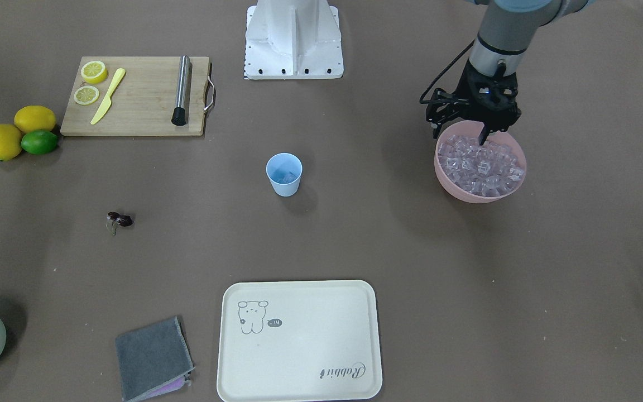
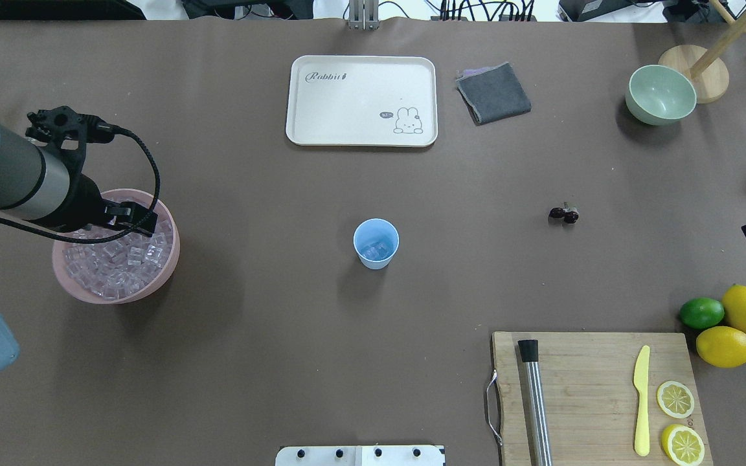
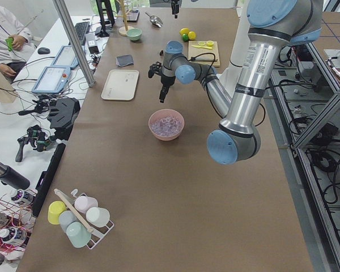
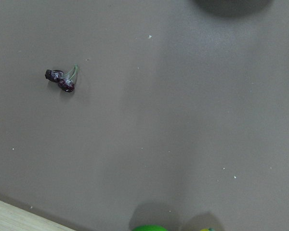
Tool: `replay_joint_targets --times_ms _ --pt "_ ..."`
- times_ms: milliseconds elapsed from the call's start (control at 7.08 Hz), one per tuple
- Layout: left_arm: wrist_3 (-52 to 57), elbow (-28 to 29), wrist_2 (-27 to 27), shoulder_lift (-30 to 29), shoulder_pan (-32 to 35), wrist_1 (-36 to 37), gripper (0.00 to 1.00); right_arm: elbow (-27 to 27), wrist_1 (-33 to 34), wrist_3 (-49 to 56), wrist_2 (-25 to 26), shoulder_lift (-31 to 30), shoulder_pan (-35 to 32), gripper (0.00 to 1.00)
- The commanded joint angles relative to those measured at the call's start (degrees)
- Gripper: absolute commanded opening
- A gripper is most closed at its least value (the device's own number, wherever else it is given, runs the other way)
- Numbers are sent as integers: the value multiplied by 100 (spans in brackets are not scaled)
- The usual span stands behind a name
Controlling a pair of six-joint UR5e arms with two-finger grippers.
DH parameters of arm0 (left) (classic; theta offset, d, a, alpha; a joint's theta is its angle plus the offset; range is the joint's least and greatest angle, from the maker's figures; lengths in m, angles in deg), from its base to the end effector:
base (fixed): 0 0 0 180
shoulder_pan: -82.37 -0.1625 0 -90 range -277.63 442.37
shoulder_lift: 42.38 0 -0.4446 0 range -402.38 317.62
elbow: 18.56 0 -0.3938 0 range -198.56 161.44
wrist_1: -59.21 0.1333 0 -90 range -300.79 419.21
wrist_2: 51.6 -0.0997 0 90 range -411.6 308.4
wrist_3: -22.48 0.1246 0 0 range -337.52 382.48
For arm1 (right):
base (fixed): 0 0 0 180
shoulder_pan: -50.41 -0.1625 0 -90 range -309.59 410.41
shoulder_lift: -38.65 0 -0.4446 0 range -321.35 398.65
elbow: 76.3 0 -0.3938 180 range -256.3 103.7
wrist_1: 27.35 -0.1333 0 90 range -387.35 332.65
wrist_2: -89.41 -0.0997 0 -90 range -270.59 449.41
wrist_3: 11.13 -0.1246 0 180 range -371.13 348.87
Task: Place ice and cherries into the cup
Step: 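Lower the left gripper into the ice and grasp a third cube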
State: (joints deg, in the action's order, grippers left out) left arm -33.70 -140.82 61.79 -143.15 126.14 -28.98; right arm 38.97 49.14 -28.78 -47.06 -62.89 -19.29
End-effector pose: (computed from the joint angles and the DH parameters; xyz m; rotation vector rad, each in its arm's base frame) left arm 0.3184 -0.4212 0.3509 0.1400 0.7966 -0.0173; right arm -0.1059 -0.4103 0.5353 0.1660 -0.8989 -0.2357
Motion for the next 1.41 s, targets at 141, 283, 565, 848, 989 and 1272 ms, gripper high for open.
replay_joint_targets --times_ms 141,283,565,848,989,1272 --pt "-2423 106 18 40 -262 -427 97 22 -11 16 -20 38 211 99" --pt "-2650 124 -227 -3 -395 -409 97 31 -20 85 -3 47 212 99" --pt "-3888 195 -247 -21 -309 -418 97 31 -20 357 -2 29 229 99" --pt "-4757 80 -107 285 -19 -426 81 22 -133 359 -2 73 281 99" --pt "-5067 106 -115 295 -18 -444 69 -4 -300 350 -2 90 334 99" --pt "-5900 342 -133 182 -53 -619 63 -83 -292 306 6 310 431 99"
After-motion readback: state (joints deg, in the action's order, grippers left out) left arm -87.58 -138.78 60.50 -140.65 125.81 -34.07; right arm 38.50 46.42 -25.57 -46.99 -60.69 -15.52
